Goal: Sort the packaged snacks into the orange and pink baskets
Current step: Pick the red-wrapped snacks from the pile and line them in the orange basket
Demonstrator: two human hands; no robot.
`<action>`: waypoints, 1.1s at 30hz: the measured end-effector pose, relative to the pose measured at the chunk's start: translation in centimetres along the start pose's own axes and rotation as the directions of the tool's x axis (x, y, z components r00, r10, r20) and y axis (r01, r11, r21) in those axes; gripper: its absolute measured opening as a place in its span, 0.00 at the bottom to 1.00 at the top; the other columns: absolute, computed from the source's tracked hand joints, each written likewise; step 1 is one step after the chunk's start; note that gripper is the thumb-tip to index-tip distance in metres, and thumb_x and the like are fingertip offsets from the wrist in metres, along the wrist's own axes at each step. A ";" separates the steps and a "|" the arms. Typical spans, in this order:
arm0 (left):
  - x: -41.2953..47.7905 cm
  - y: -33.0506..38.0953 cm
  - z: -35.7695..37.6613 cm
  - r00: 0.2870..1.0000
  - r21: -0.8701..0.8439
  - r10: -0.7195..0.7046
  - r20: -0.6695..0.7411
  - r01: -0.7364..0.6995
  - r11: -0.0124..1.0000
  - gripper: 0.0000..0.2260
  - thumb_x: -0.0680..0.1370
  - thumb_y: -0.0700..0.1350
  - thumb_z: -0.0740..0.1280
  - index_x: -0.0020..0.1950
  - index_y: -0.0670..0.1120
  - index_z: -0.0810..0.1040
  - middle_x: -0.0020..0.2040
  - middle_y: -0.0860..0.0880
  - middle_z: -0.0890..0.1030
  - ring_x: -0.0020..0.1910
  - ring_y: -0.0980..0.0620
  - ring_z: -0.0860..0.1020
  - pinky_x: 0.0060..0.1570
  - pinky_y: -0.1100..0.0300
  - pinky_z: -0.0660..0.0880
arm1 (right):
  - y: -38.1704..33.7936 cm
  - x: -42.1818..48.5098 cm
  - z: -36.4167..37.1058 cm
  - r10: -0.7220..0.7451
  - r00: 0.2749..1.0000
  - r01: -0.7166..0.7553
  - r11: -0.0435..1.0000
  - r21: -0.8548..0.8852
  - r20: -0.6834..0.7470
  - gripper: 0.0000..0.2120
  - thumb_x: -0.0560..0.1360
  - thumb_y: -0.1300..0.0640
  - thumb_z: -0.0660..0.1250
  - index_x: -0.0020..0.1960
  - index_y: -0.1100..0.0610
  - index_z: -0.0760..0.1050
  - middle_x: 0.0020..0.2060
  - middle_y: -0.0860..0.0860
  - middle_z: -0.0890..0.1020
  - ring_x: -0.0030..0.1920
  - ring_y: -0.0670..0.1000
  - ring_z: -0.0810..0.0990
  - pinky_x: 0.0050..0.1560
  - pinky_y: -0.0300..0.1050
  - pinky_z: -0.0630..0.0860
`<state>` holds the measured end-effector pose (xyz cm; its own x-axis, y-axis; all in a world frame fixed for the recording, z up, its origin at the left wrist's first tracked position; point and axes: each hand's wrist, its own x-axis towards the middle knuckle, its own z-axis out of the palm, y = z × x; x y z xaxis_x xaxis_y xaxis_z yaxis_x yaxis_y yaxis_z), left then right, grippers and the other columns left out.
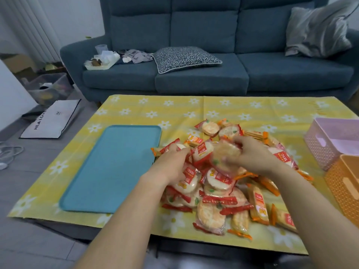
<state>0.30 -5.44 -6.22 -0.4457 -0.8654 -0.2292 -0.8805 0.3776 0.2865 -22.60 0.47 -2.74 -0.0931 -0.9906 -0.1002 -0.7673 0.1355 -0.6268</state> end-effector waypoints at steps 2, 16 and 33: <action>-0.1 -0.3 0.0 1.000 -0.038 0.014 0.002 -0.014 0.999 0.31 0.72 0.43 0.76 0.72 0.56 0.71 0.64 0.49 0.63 0.61 0.46 0.73 0.61 0.49 0.74 | -0.3 0.2 0.0 0.073 0.991 -0.038 0.958 0.283 -0.114 0.12 0.74 0.56 0.76 0.53 0.53 0.75 0.44 0.50 0.83 0.43 0.52 0.84 0.42 0.50 0.82; 0.9 -3.2 -1.2 0.992 -0.430 -0.090 -0.090 0.042 0.902 0.20 0.69 0.46 0.81 0.49 0.55 0.70 0.45 0.54 0.77 0.45 0.51 0.77 0.48 0.54 0.75 | -2.7 6.2 5.6 0.184 0.982 -0.189 0.969 -0.160 -0.046 0.25 0.76 0.44 0.69 0.62 0.61 0.70 0.52 0.57 0.80 0.50 0.60 0.79 0.43 0.50 0.74; 2.9 -5.3 0.0 0.848 -0.895 -0.531 -0.012 0.228 0.383 0.35 0.69 0.43 0.81 0.71 0.41 0.69 0.61 0.47 0.78 0.58 0.46 0.79 0.56 0.53 0.75 | -3.8 6.0 4.1 0.305 0.948 -0.200 0.793 0.575 -0.092 0.23 0.71 0.58 0.78 0.63 0.59 0.75 0.50 0.55 0.82 0.49 0.55 0.83 0.51 0.53 0.82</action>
<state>3.68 -9.95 -8.40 0.0914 -0.9376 -0.3356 -0.2948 -0.3473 0.8902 -17.63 -5.88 -4.11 -0.3808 -0.8992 -0.2157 -0.2254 0.3165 -0.9214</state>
